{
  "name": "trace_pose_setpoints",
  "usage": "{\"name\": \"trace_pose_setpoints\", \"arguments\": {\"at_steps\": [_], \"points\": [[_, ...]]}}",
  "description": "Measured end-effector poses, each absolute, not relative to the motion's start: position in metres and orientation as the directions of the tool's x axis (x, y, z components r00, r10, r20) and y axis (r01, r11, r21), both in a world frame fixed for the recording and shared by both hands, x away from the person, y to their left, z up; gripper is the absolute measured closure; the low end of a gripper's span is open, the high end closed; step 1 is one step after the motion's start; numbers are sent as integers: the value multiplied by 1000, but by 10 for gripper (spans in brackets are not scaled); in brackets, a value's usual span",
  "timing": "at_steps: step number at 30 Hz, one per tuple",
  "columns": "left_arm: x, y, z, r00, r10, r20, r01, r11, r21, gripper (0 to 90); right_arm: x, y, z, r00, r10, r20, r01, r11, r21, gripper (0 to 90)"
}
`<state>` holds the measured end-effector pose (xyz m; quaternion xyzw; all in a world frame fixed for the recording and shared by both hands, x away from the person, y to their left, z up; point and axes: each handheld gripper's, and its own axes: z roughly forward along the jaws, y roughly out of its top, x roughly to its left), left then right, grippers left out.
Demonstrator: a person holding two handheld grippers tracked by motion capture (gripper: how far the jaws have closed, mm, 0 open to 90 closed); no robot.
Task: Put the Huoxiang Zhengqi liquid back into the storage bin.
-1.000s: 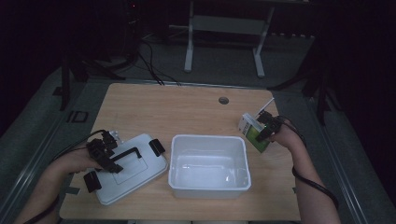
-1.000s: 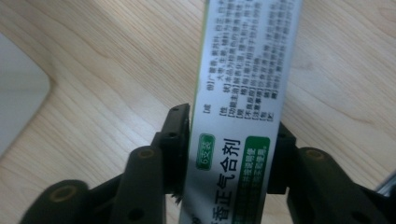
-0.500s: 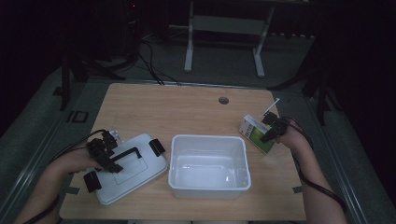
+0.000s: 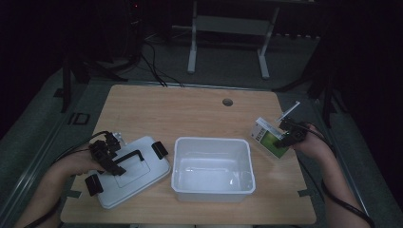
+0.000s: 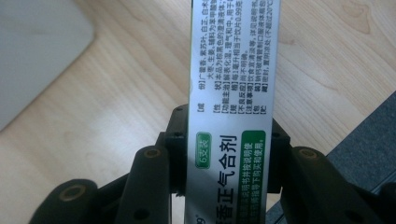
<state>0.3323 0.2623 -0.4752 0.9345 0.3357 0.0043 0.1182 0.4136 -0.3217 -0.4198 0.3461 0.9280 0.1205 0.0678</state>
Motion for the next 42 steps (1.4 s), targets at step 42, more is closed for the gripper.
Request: {"name": "trace_pose_setpoints", "arguments": {"at_steps": [42], "points": [[328, 259, -472, 783, 618, -71, 618, -759, 204, 209, 327, -246, -318, -931, 350, -101, 284, 871, 401, 647]]}}
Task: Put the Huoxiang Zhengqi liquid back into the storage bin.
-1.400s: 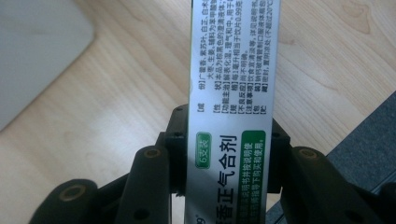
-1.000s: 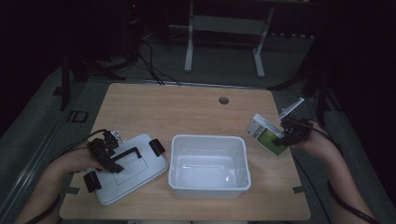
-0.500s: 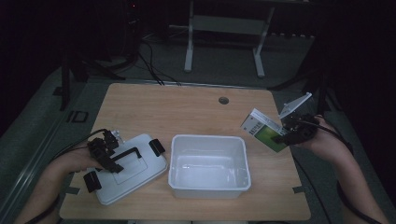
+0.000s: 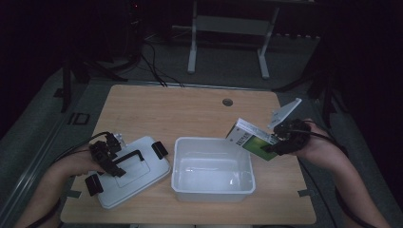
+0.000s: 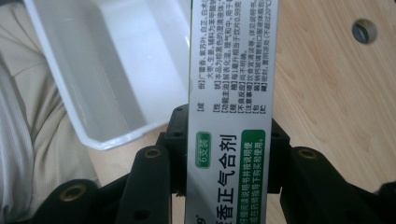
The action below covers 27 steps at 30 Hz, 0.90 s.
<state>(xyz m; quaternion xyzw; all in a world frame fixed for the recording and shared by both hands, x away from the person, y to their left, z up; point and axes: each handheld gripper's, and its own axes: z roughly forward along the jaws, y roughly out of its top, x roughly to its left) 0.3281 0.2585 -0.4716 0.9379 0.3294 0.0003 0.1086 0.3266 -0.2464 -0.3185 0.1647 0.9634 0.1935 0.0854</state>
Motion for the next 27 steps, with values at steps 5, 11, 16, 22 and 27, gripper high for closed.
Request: {"name": "trace_pose_setpoints", "arguments": {"at_steps": [5, 11, 16, 22, 27], "points": [[328, 259, -471, 785, 616, -68, 615, -762, 202, 209, 318, -226, -321, -953, 289, -87, 232, 886, 402, 647], [328, 260, -471, 785, 616, -66, 615, -762, 202, 209, 309, -211, -325, -969, 235, -81, 185, 899, 398, 647], [328, 260, -471, 787, 614, -67, 613, -764, 201, 209, 302, -196, -331, -980, 185, -71, 145, 913, 381, 647], [328, 260, -472, 786, 615, -66, 614, -763, 199, 209, 295, -181, -341, -990, 127, -59, 99, 930, 353, 646], [328, 261, -471, 785, 616, -63, 614, -763, 199, 209, 295, -173, -349, -993, 105, -55, 81, 939, 335, 646]]}}
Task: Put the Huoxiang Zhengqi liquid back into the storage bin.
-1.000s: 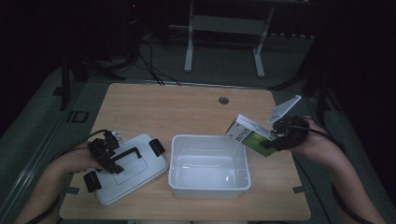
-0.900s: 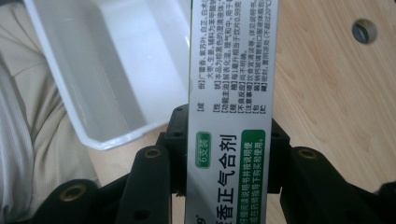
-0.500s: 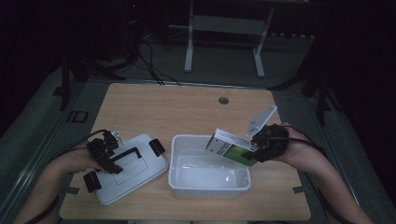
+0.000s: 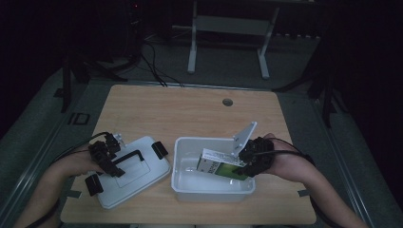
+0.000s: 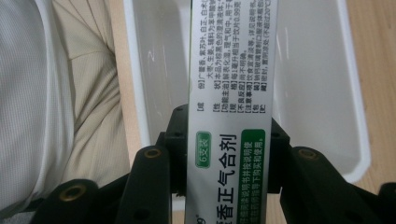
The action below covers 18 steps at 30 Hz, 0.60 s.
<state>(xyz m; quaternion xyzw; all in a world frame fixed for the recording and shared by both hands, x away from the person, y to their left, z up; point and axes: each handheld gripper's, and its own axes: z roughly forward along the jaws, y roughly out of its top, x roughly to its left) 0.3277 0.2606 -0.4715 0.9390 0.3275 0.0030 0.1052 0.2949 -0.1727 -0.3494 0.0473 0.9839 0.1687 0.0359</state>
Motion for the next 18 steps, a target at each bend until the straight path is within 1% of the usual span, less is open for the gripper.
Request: {"name": "trace_pose_setpoints", "arguments": {"at_steps": [18], "points": [[328, 262, -476, 786, 615, -65, 615, -764, 196, 209, 306, -155, -392, -997, 77, -11, 71, 962, 264, 645]]}}
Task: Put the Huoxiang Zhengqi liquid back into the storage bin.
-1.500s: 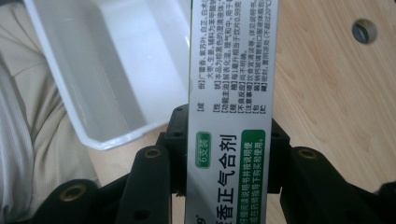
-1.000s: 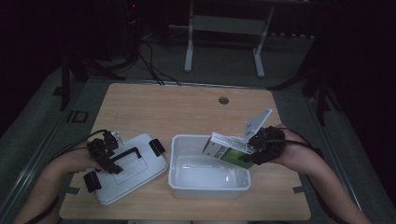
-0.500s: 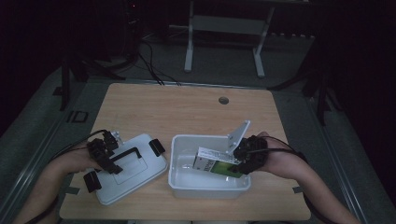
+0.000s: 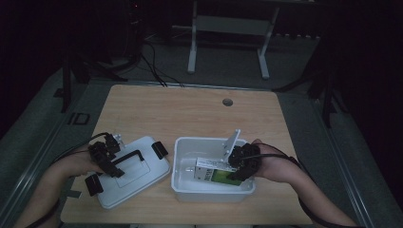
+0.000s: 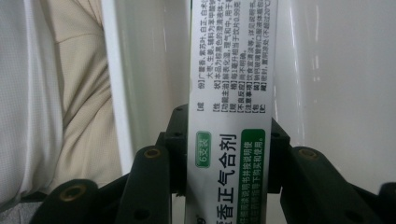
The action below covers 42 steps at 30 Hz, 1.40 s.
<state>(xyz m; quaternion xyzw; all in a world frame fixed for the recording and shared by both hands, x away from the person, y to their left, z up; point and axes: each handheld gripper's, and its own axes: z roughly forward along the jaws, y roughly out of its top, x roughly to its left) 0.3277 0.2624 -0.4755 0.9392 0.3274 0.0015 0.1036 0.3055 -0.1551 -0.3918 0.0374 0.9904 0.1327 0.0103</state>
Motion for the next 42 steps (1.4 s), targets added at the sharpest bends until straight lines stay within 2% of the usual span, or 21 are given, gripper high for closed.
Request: {"name": "trace_pose_setpoints", "arguments": {"at_steps": [19, 36, 42], "points": [[328, 262, -478, 789, 611, -67, 611, -768, 190, 208, 321, -145, -435, -996, 79, 49, 87, 979, 187, 643], [328, 262, -478, 787, 614, -56, 612, -768, 189, 209, 329, -143, -454, -992, 84, 96, 98, 984, 148, 629], [328, 261, -476, 787, 615, -52, 612, -767, 190, 209, 328, -143, -453, -993, 83, 79, 93, 988, 126, 607]]}}
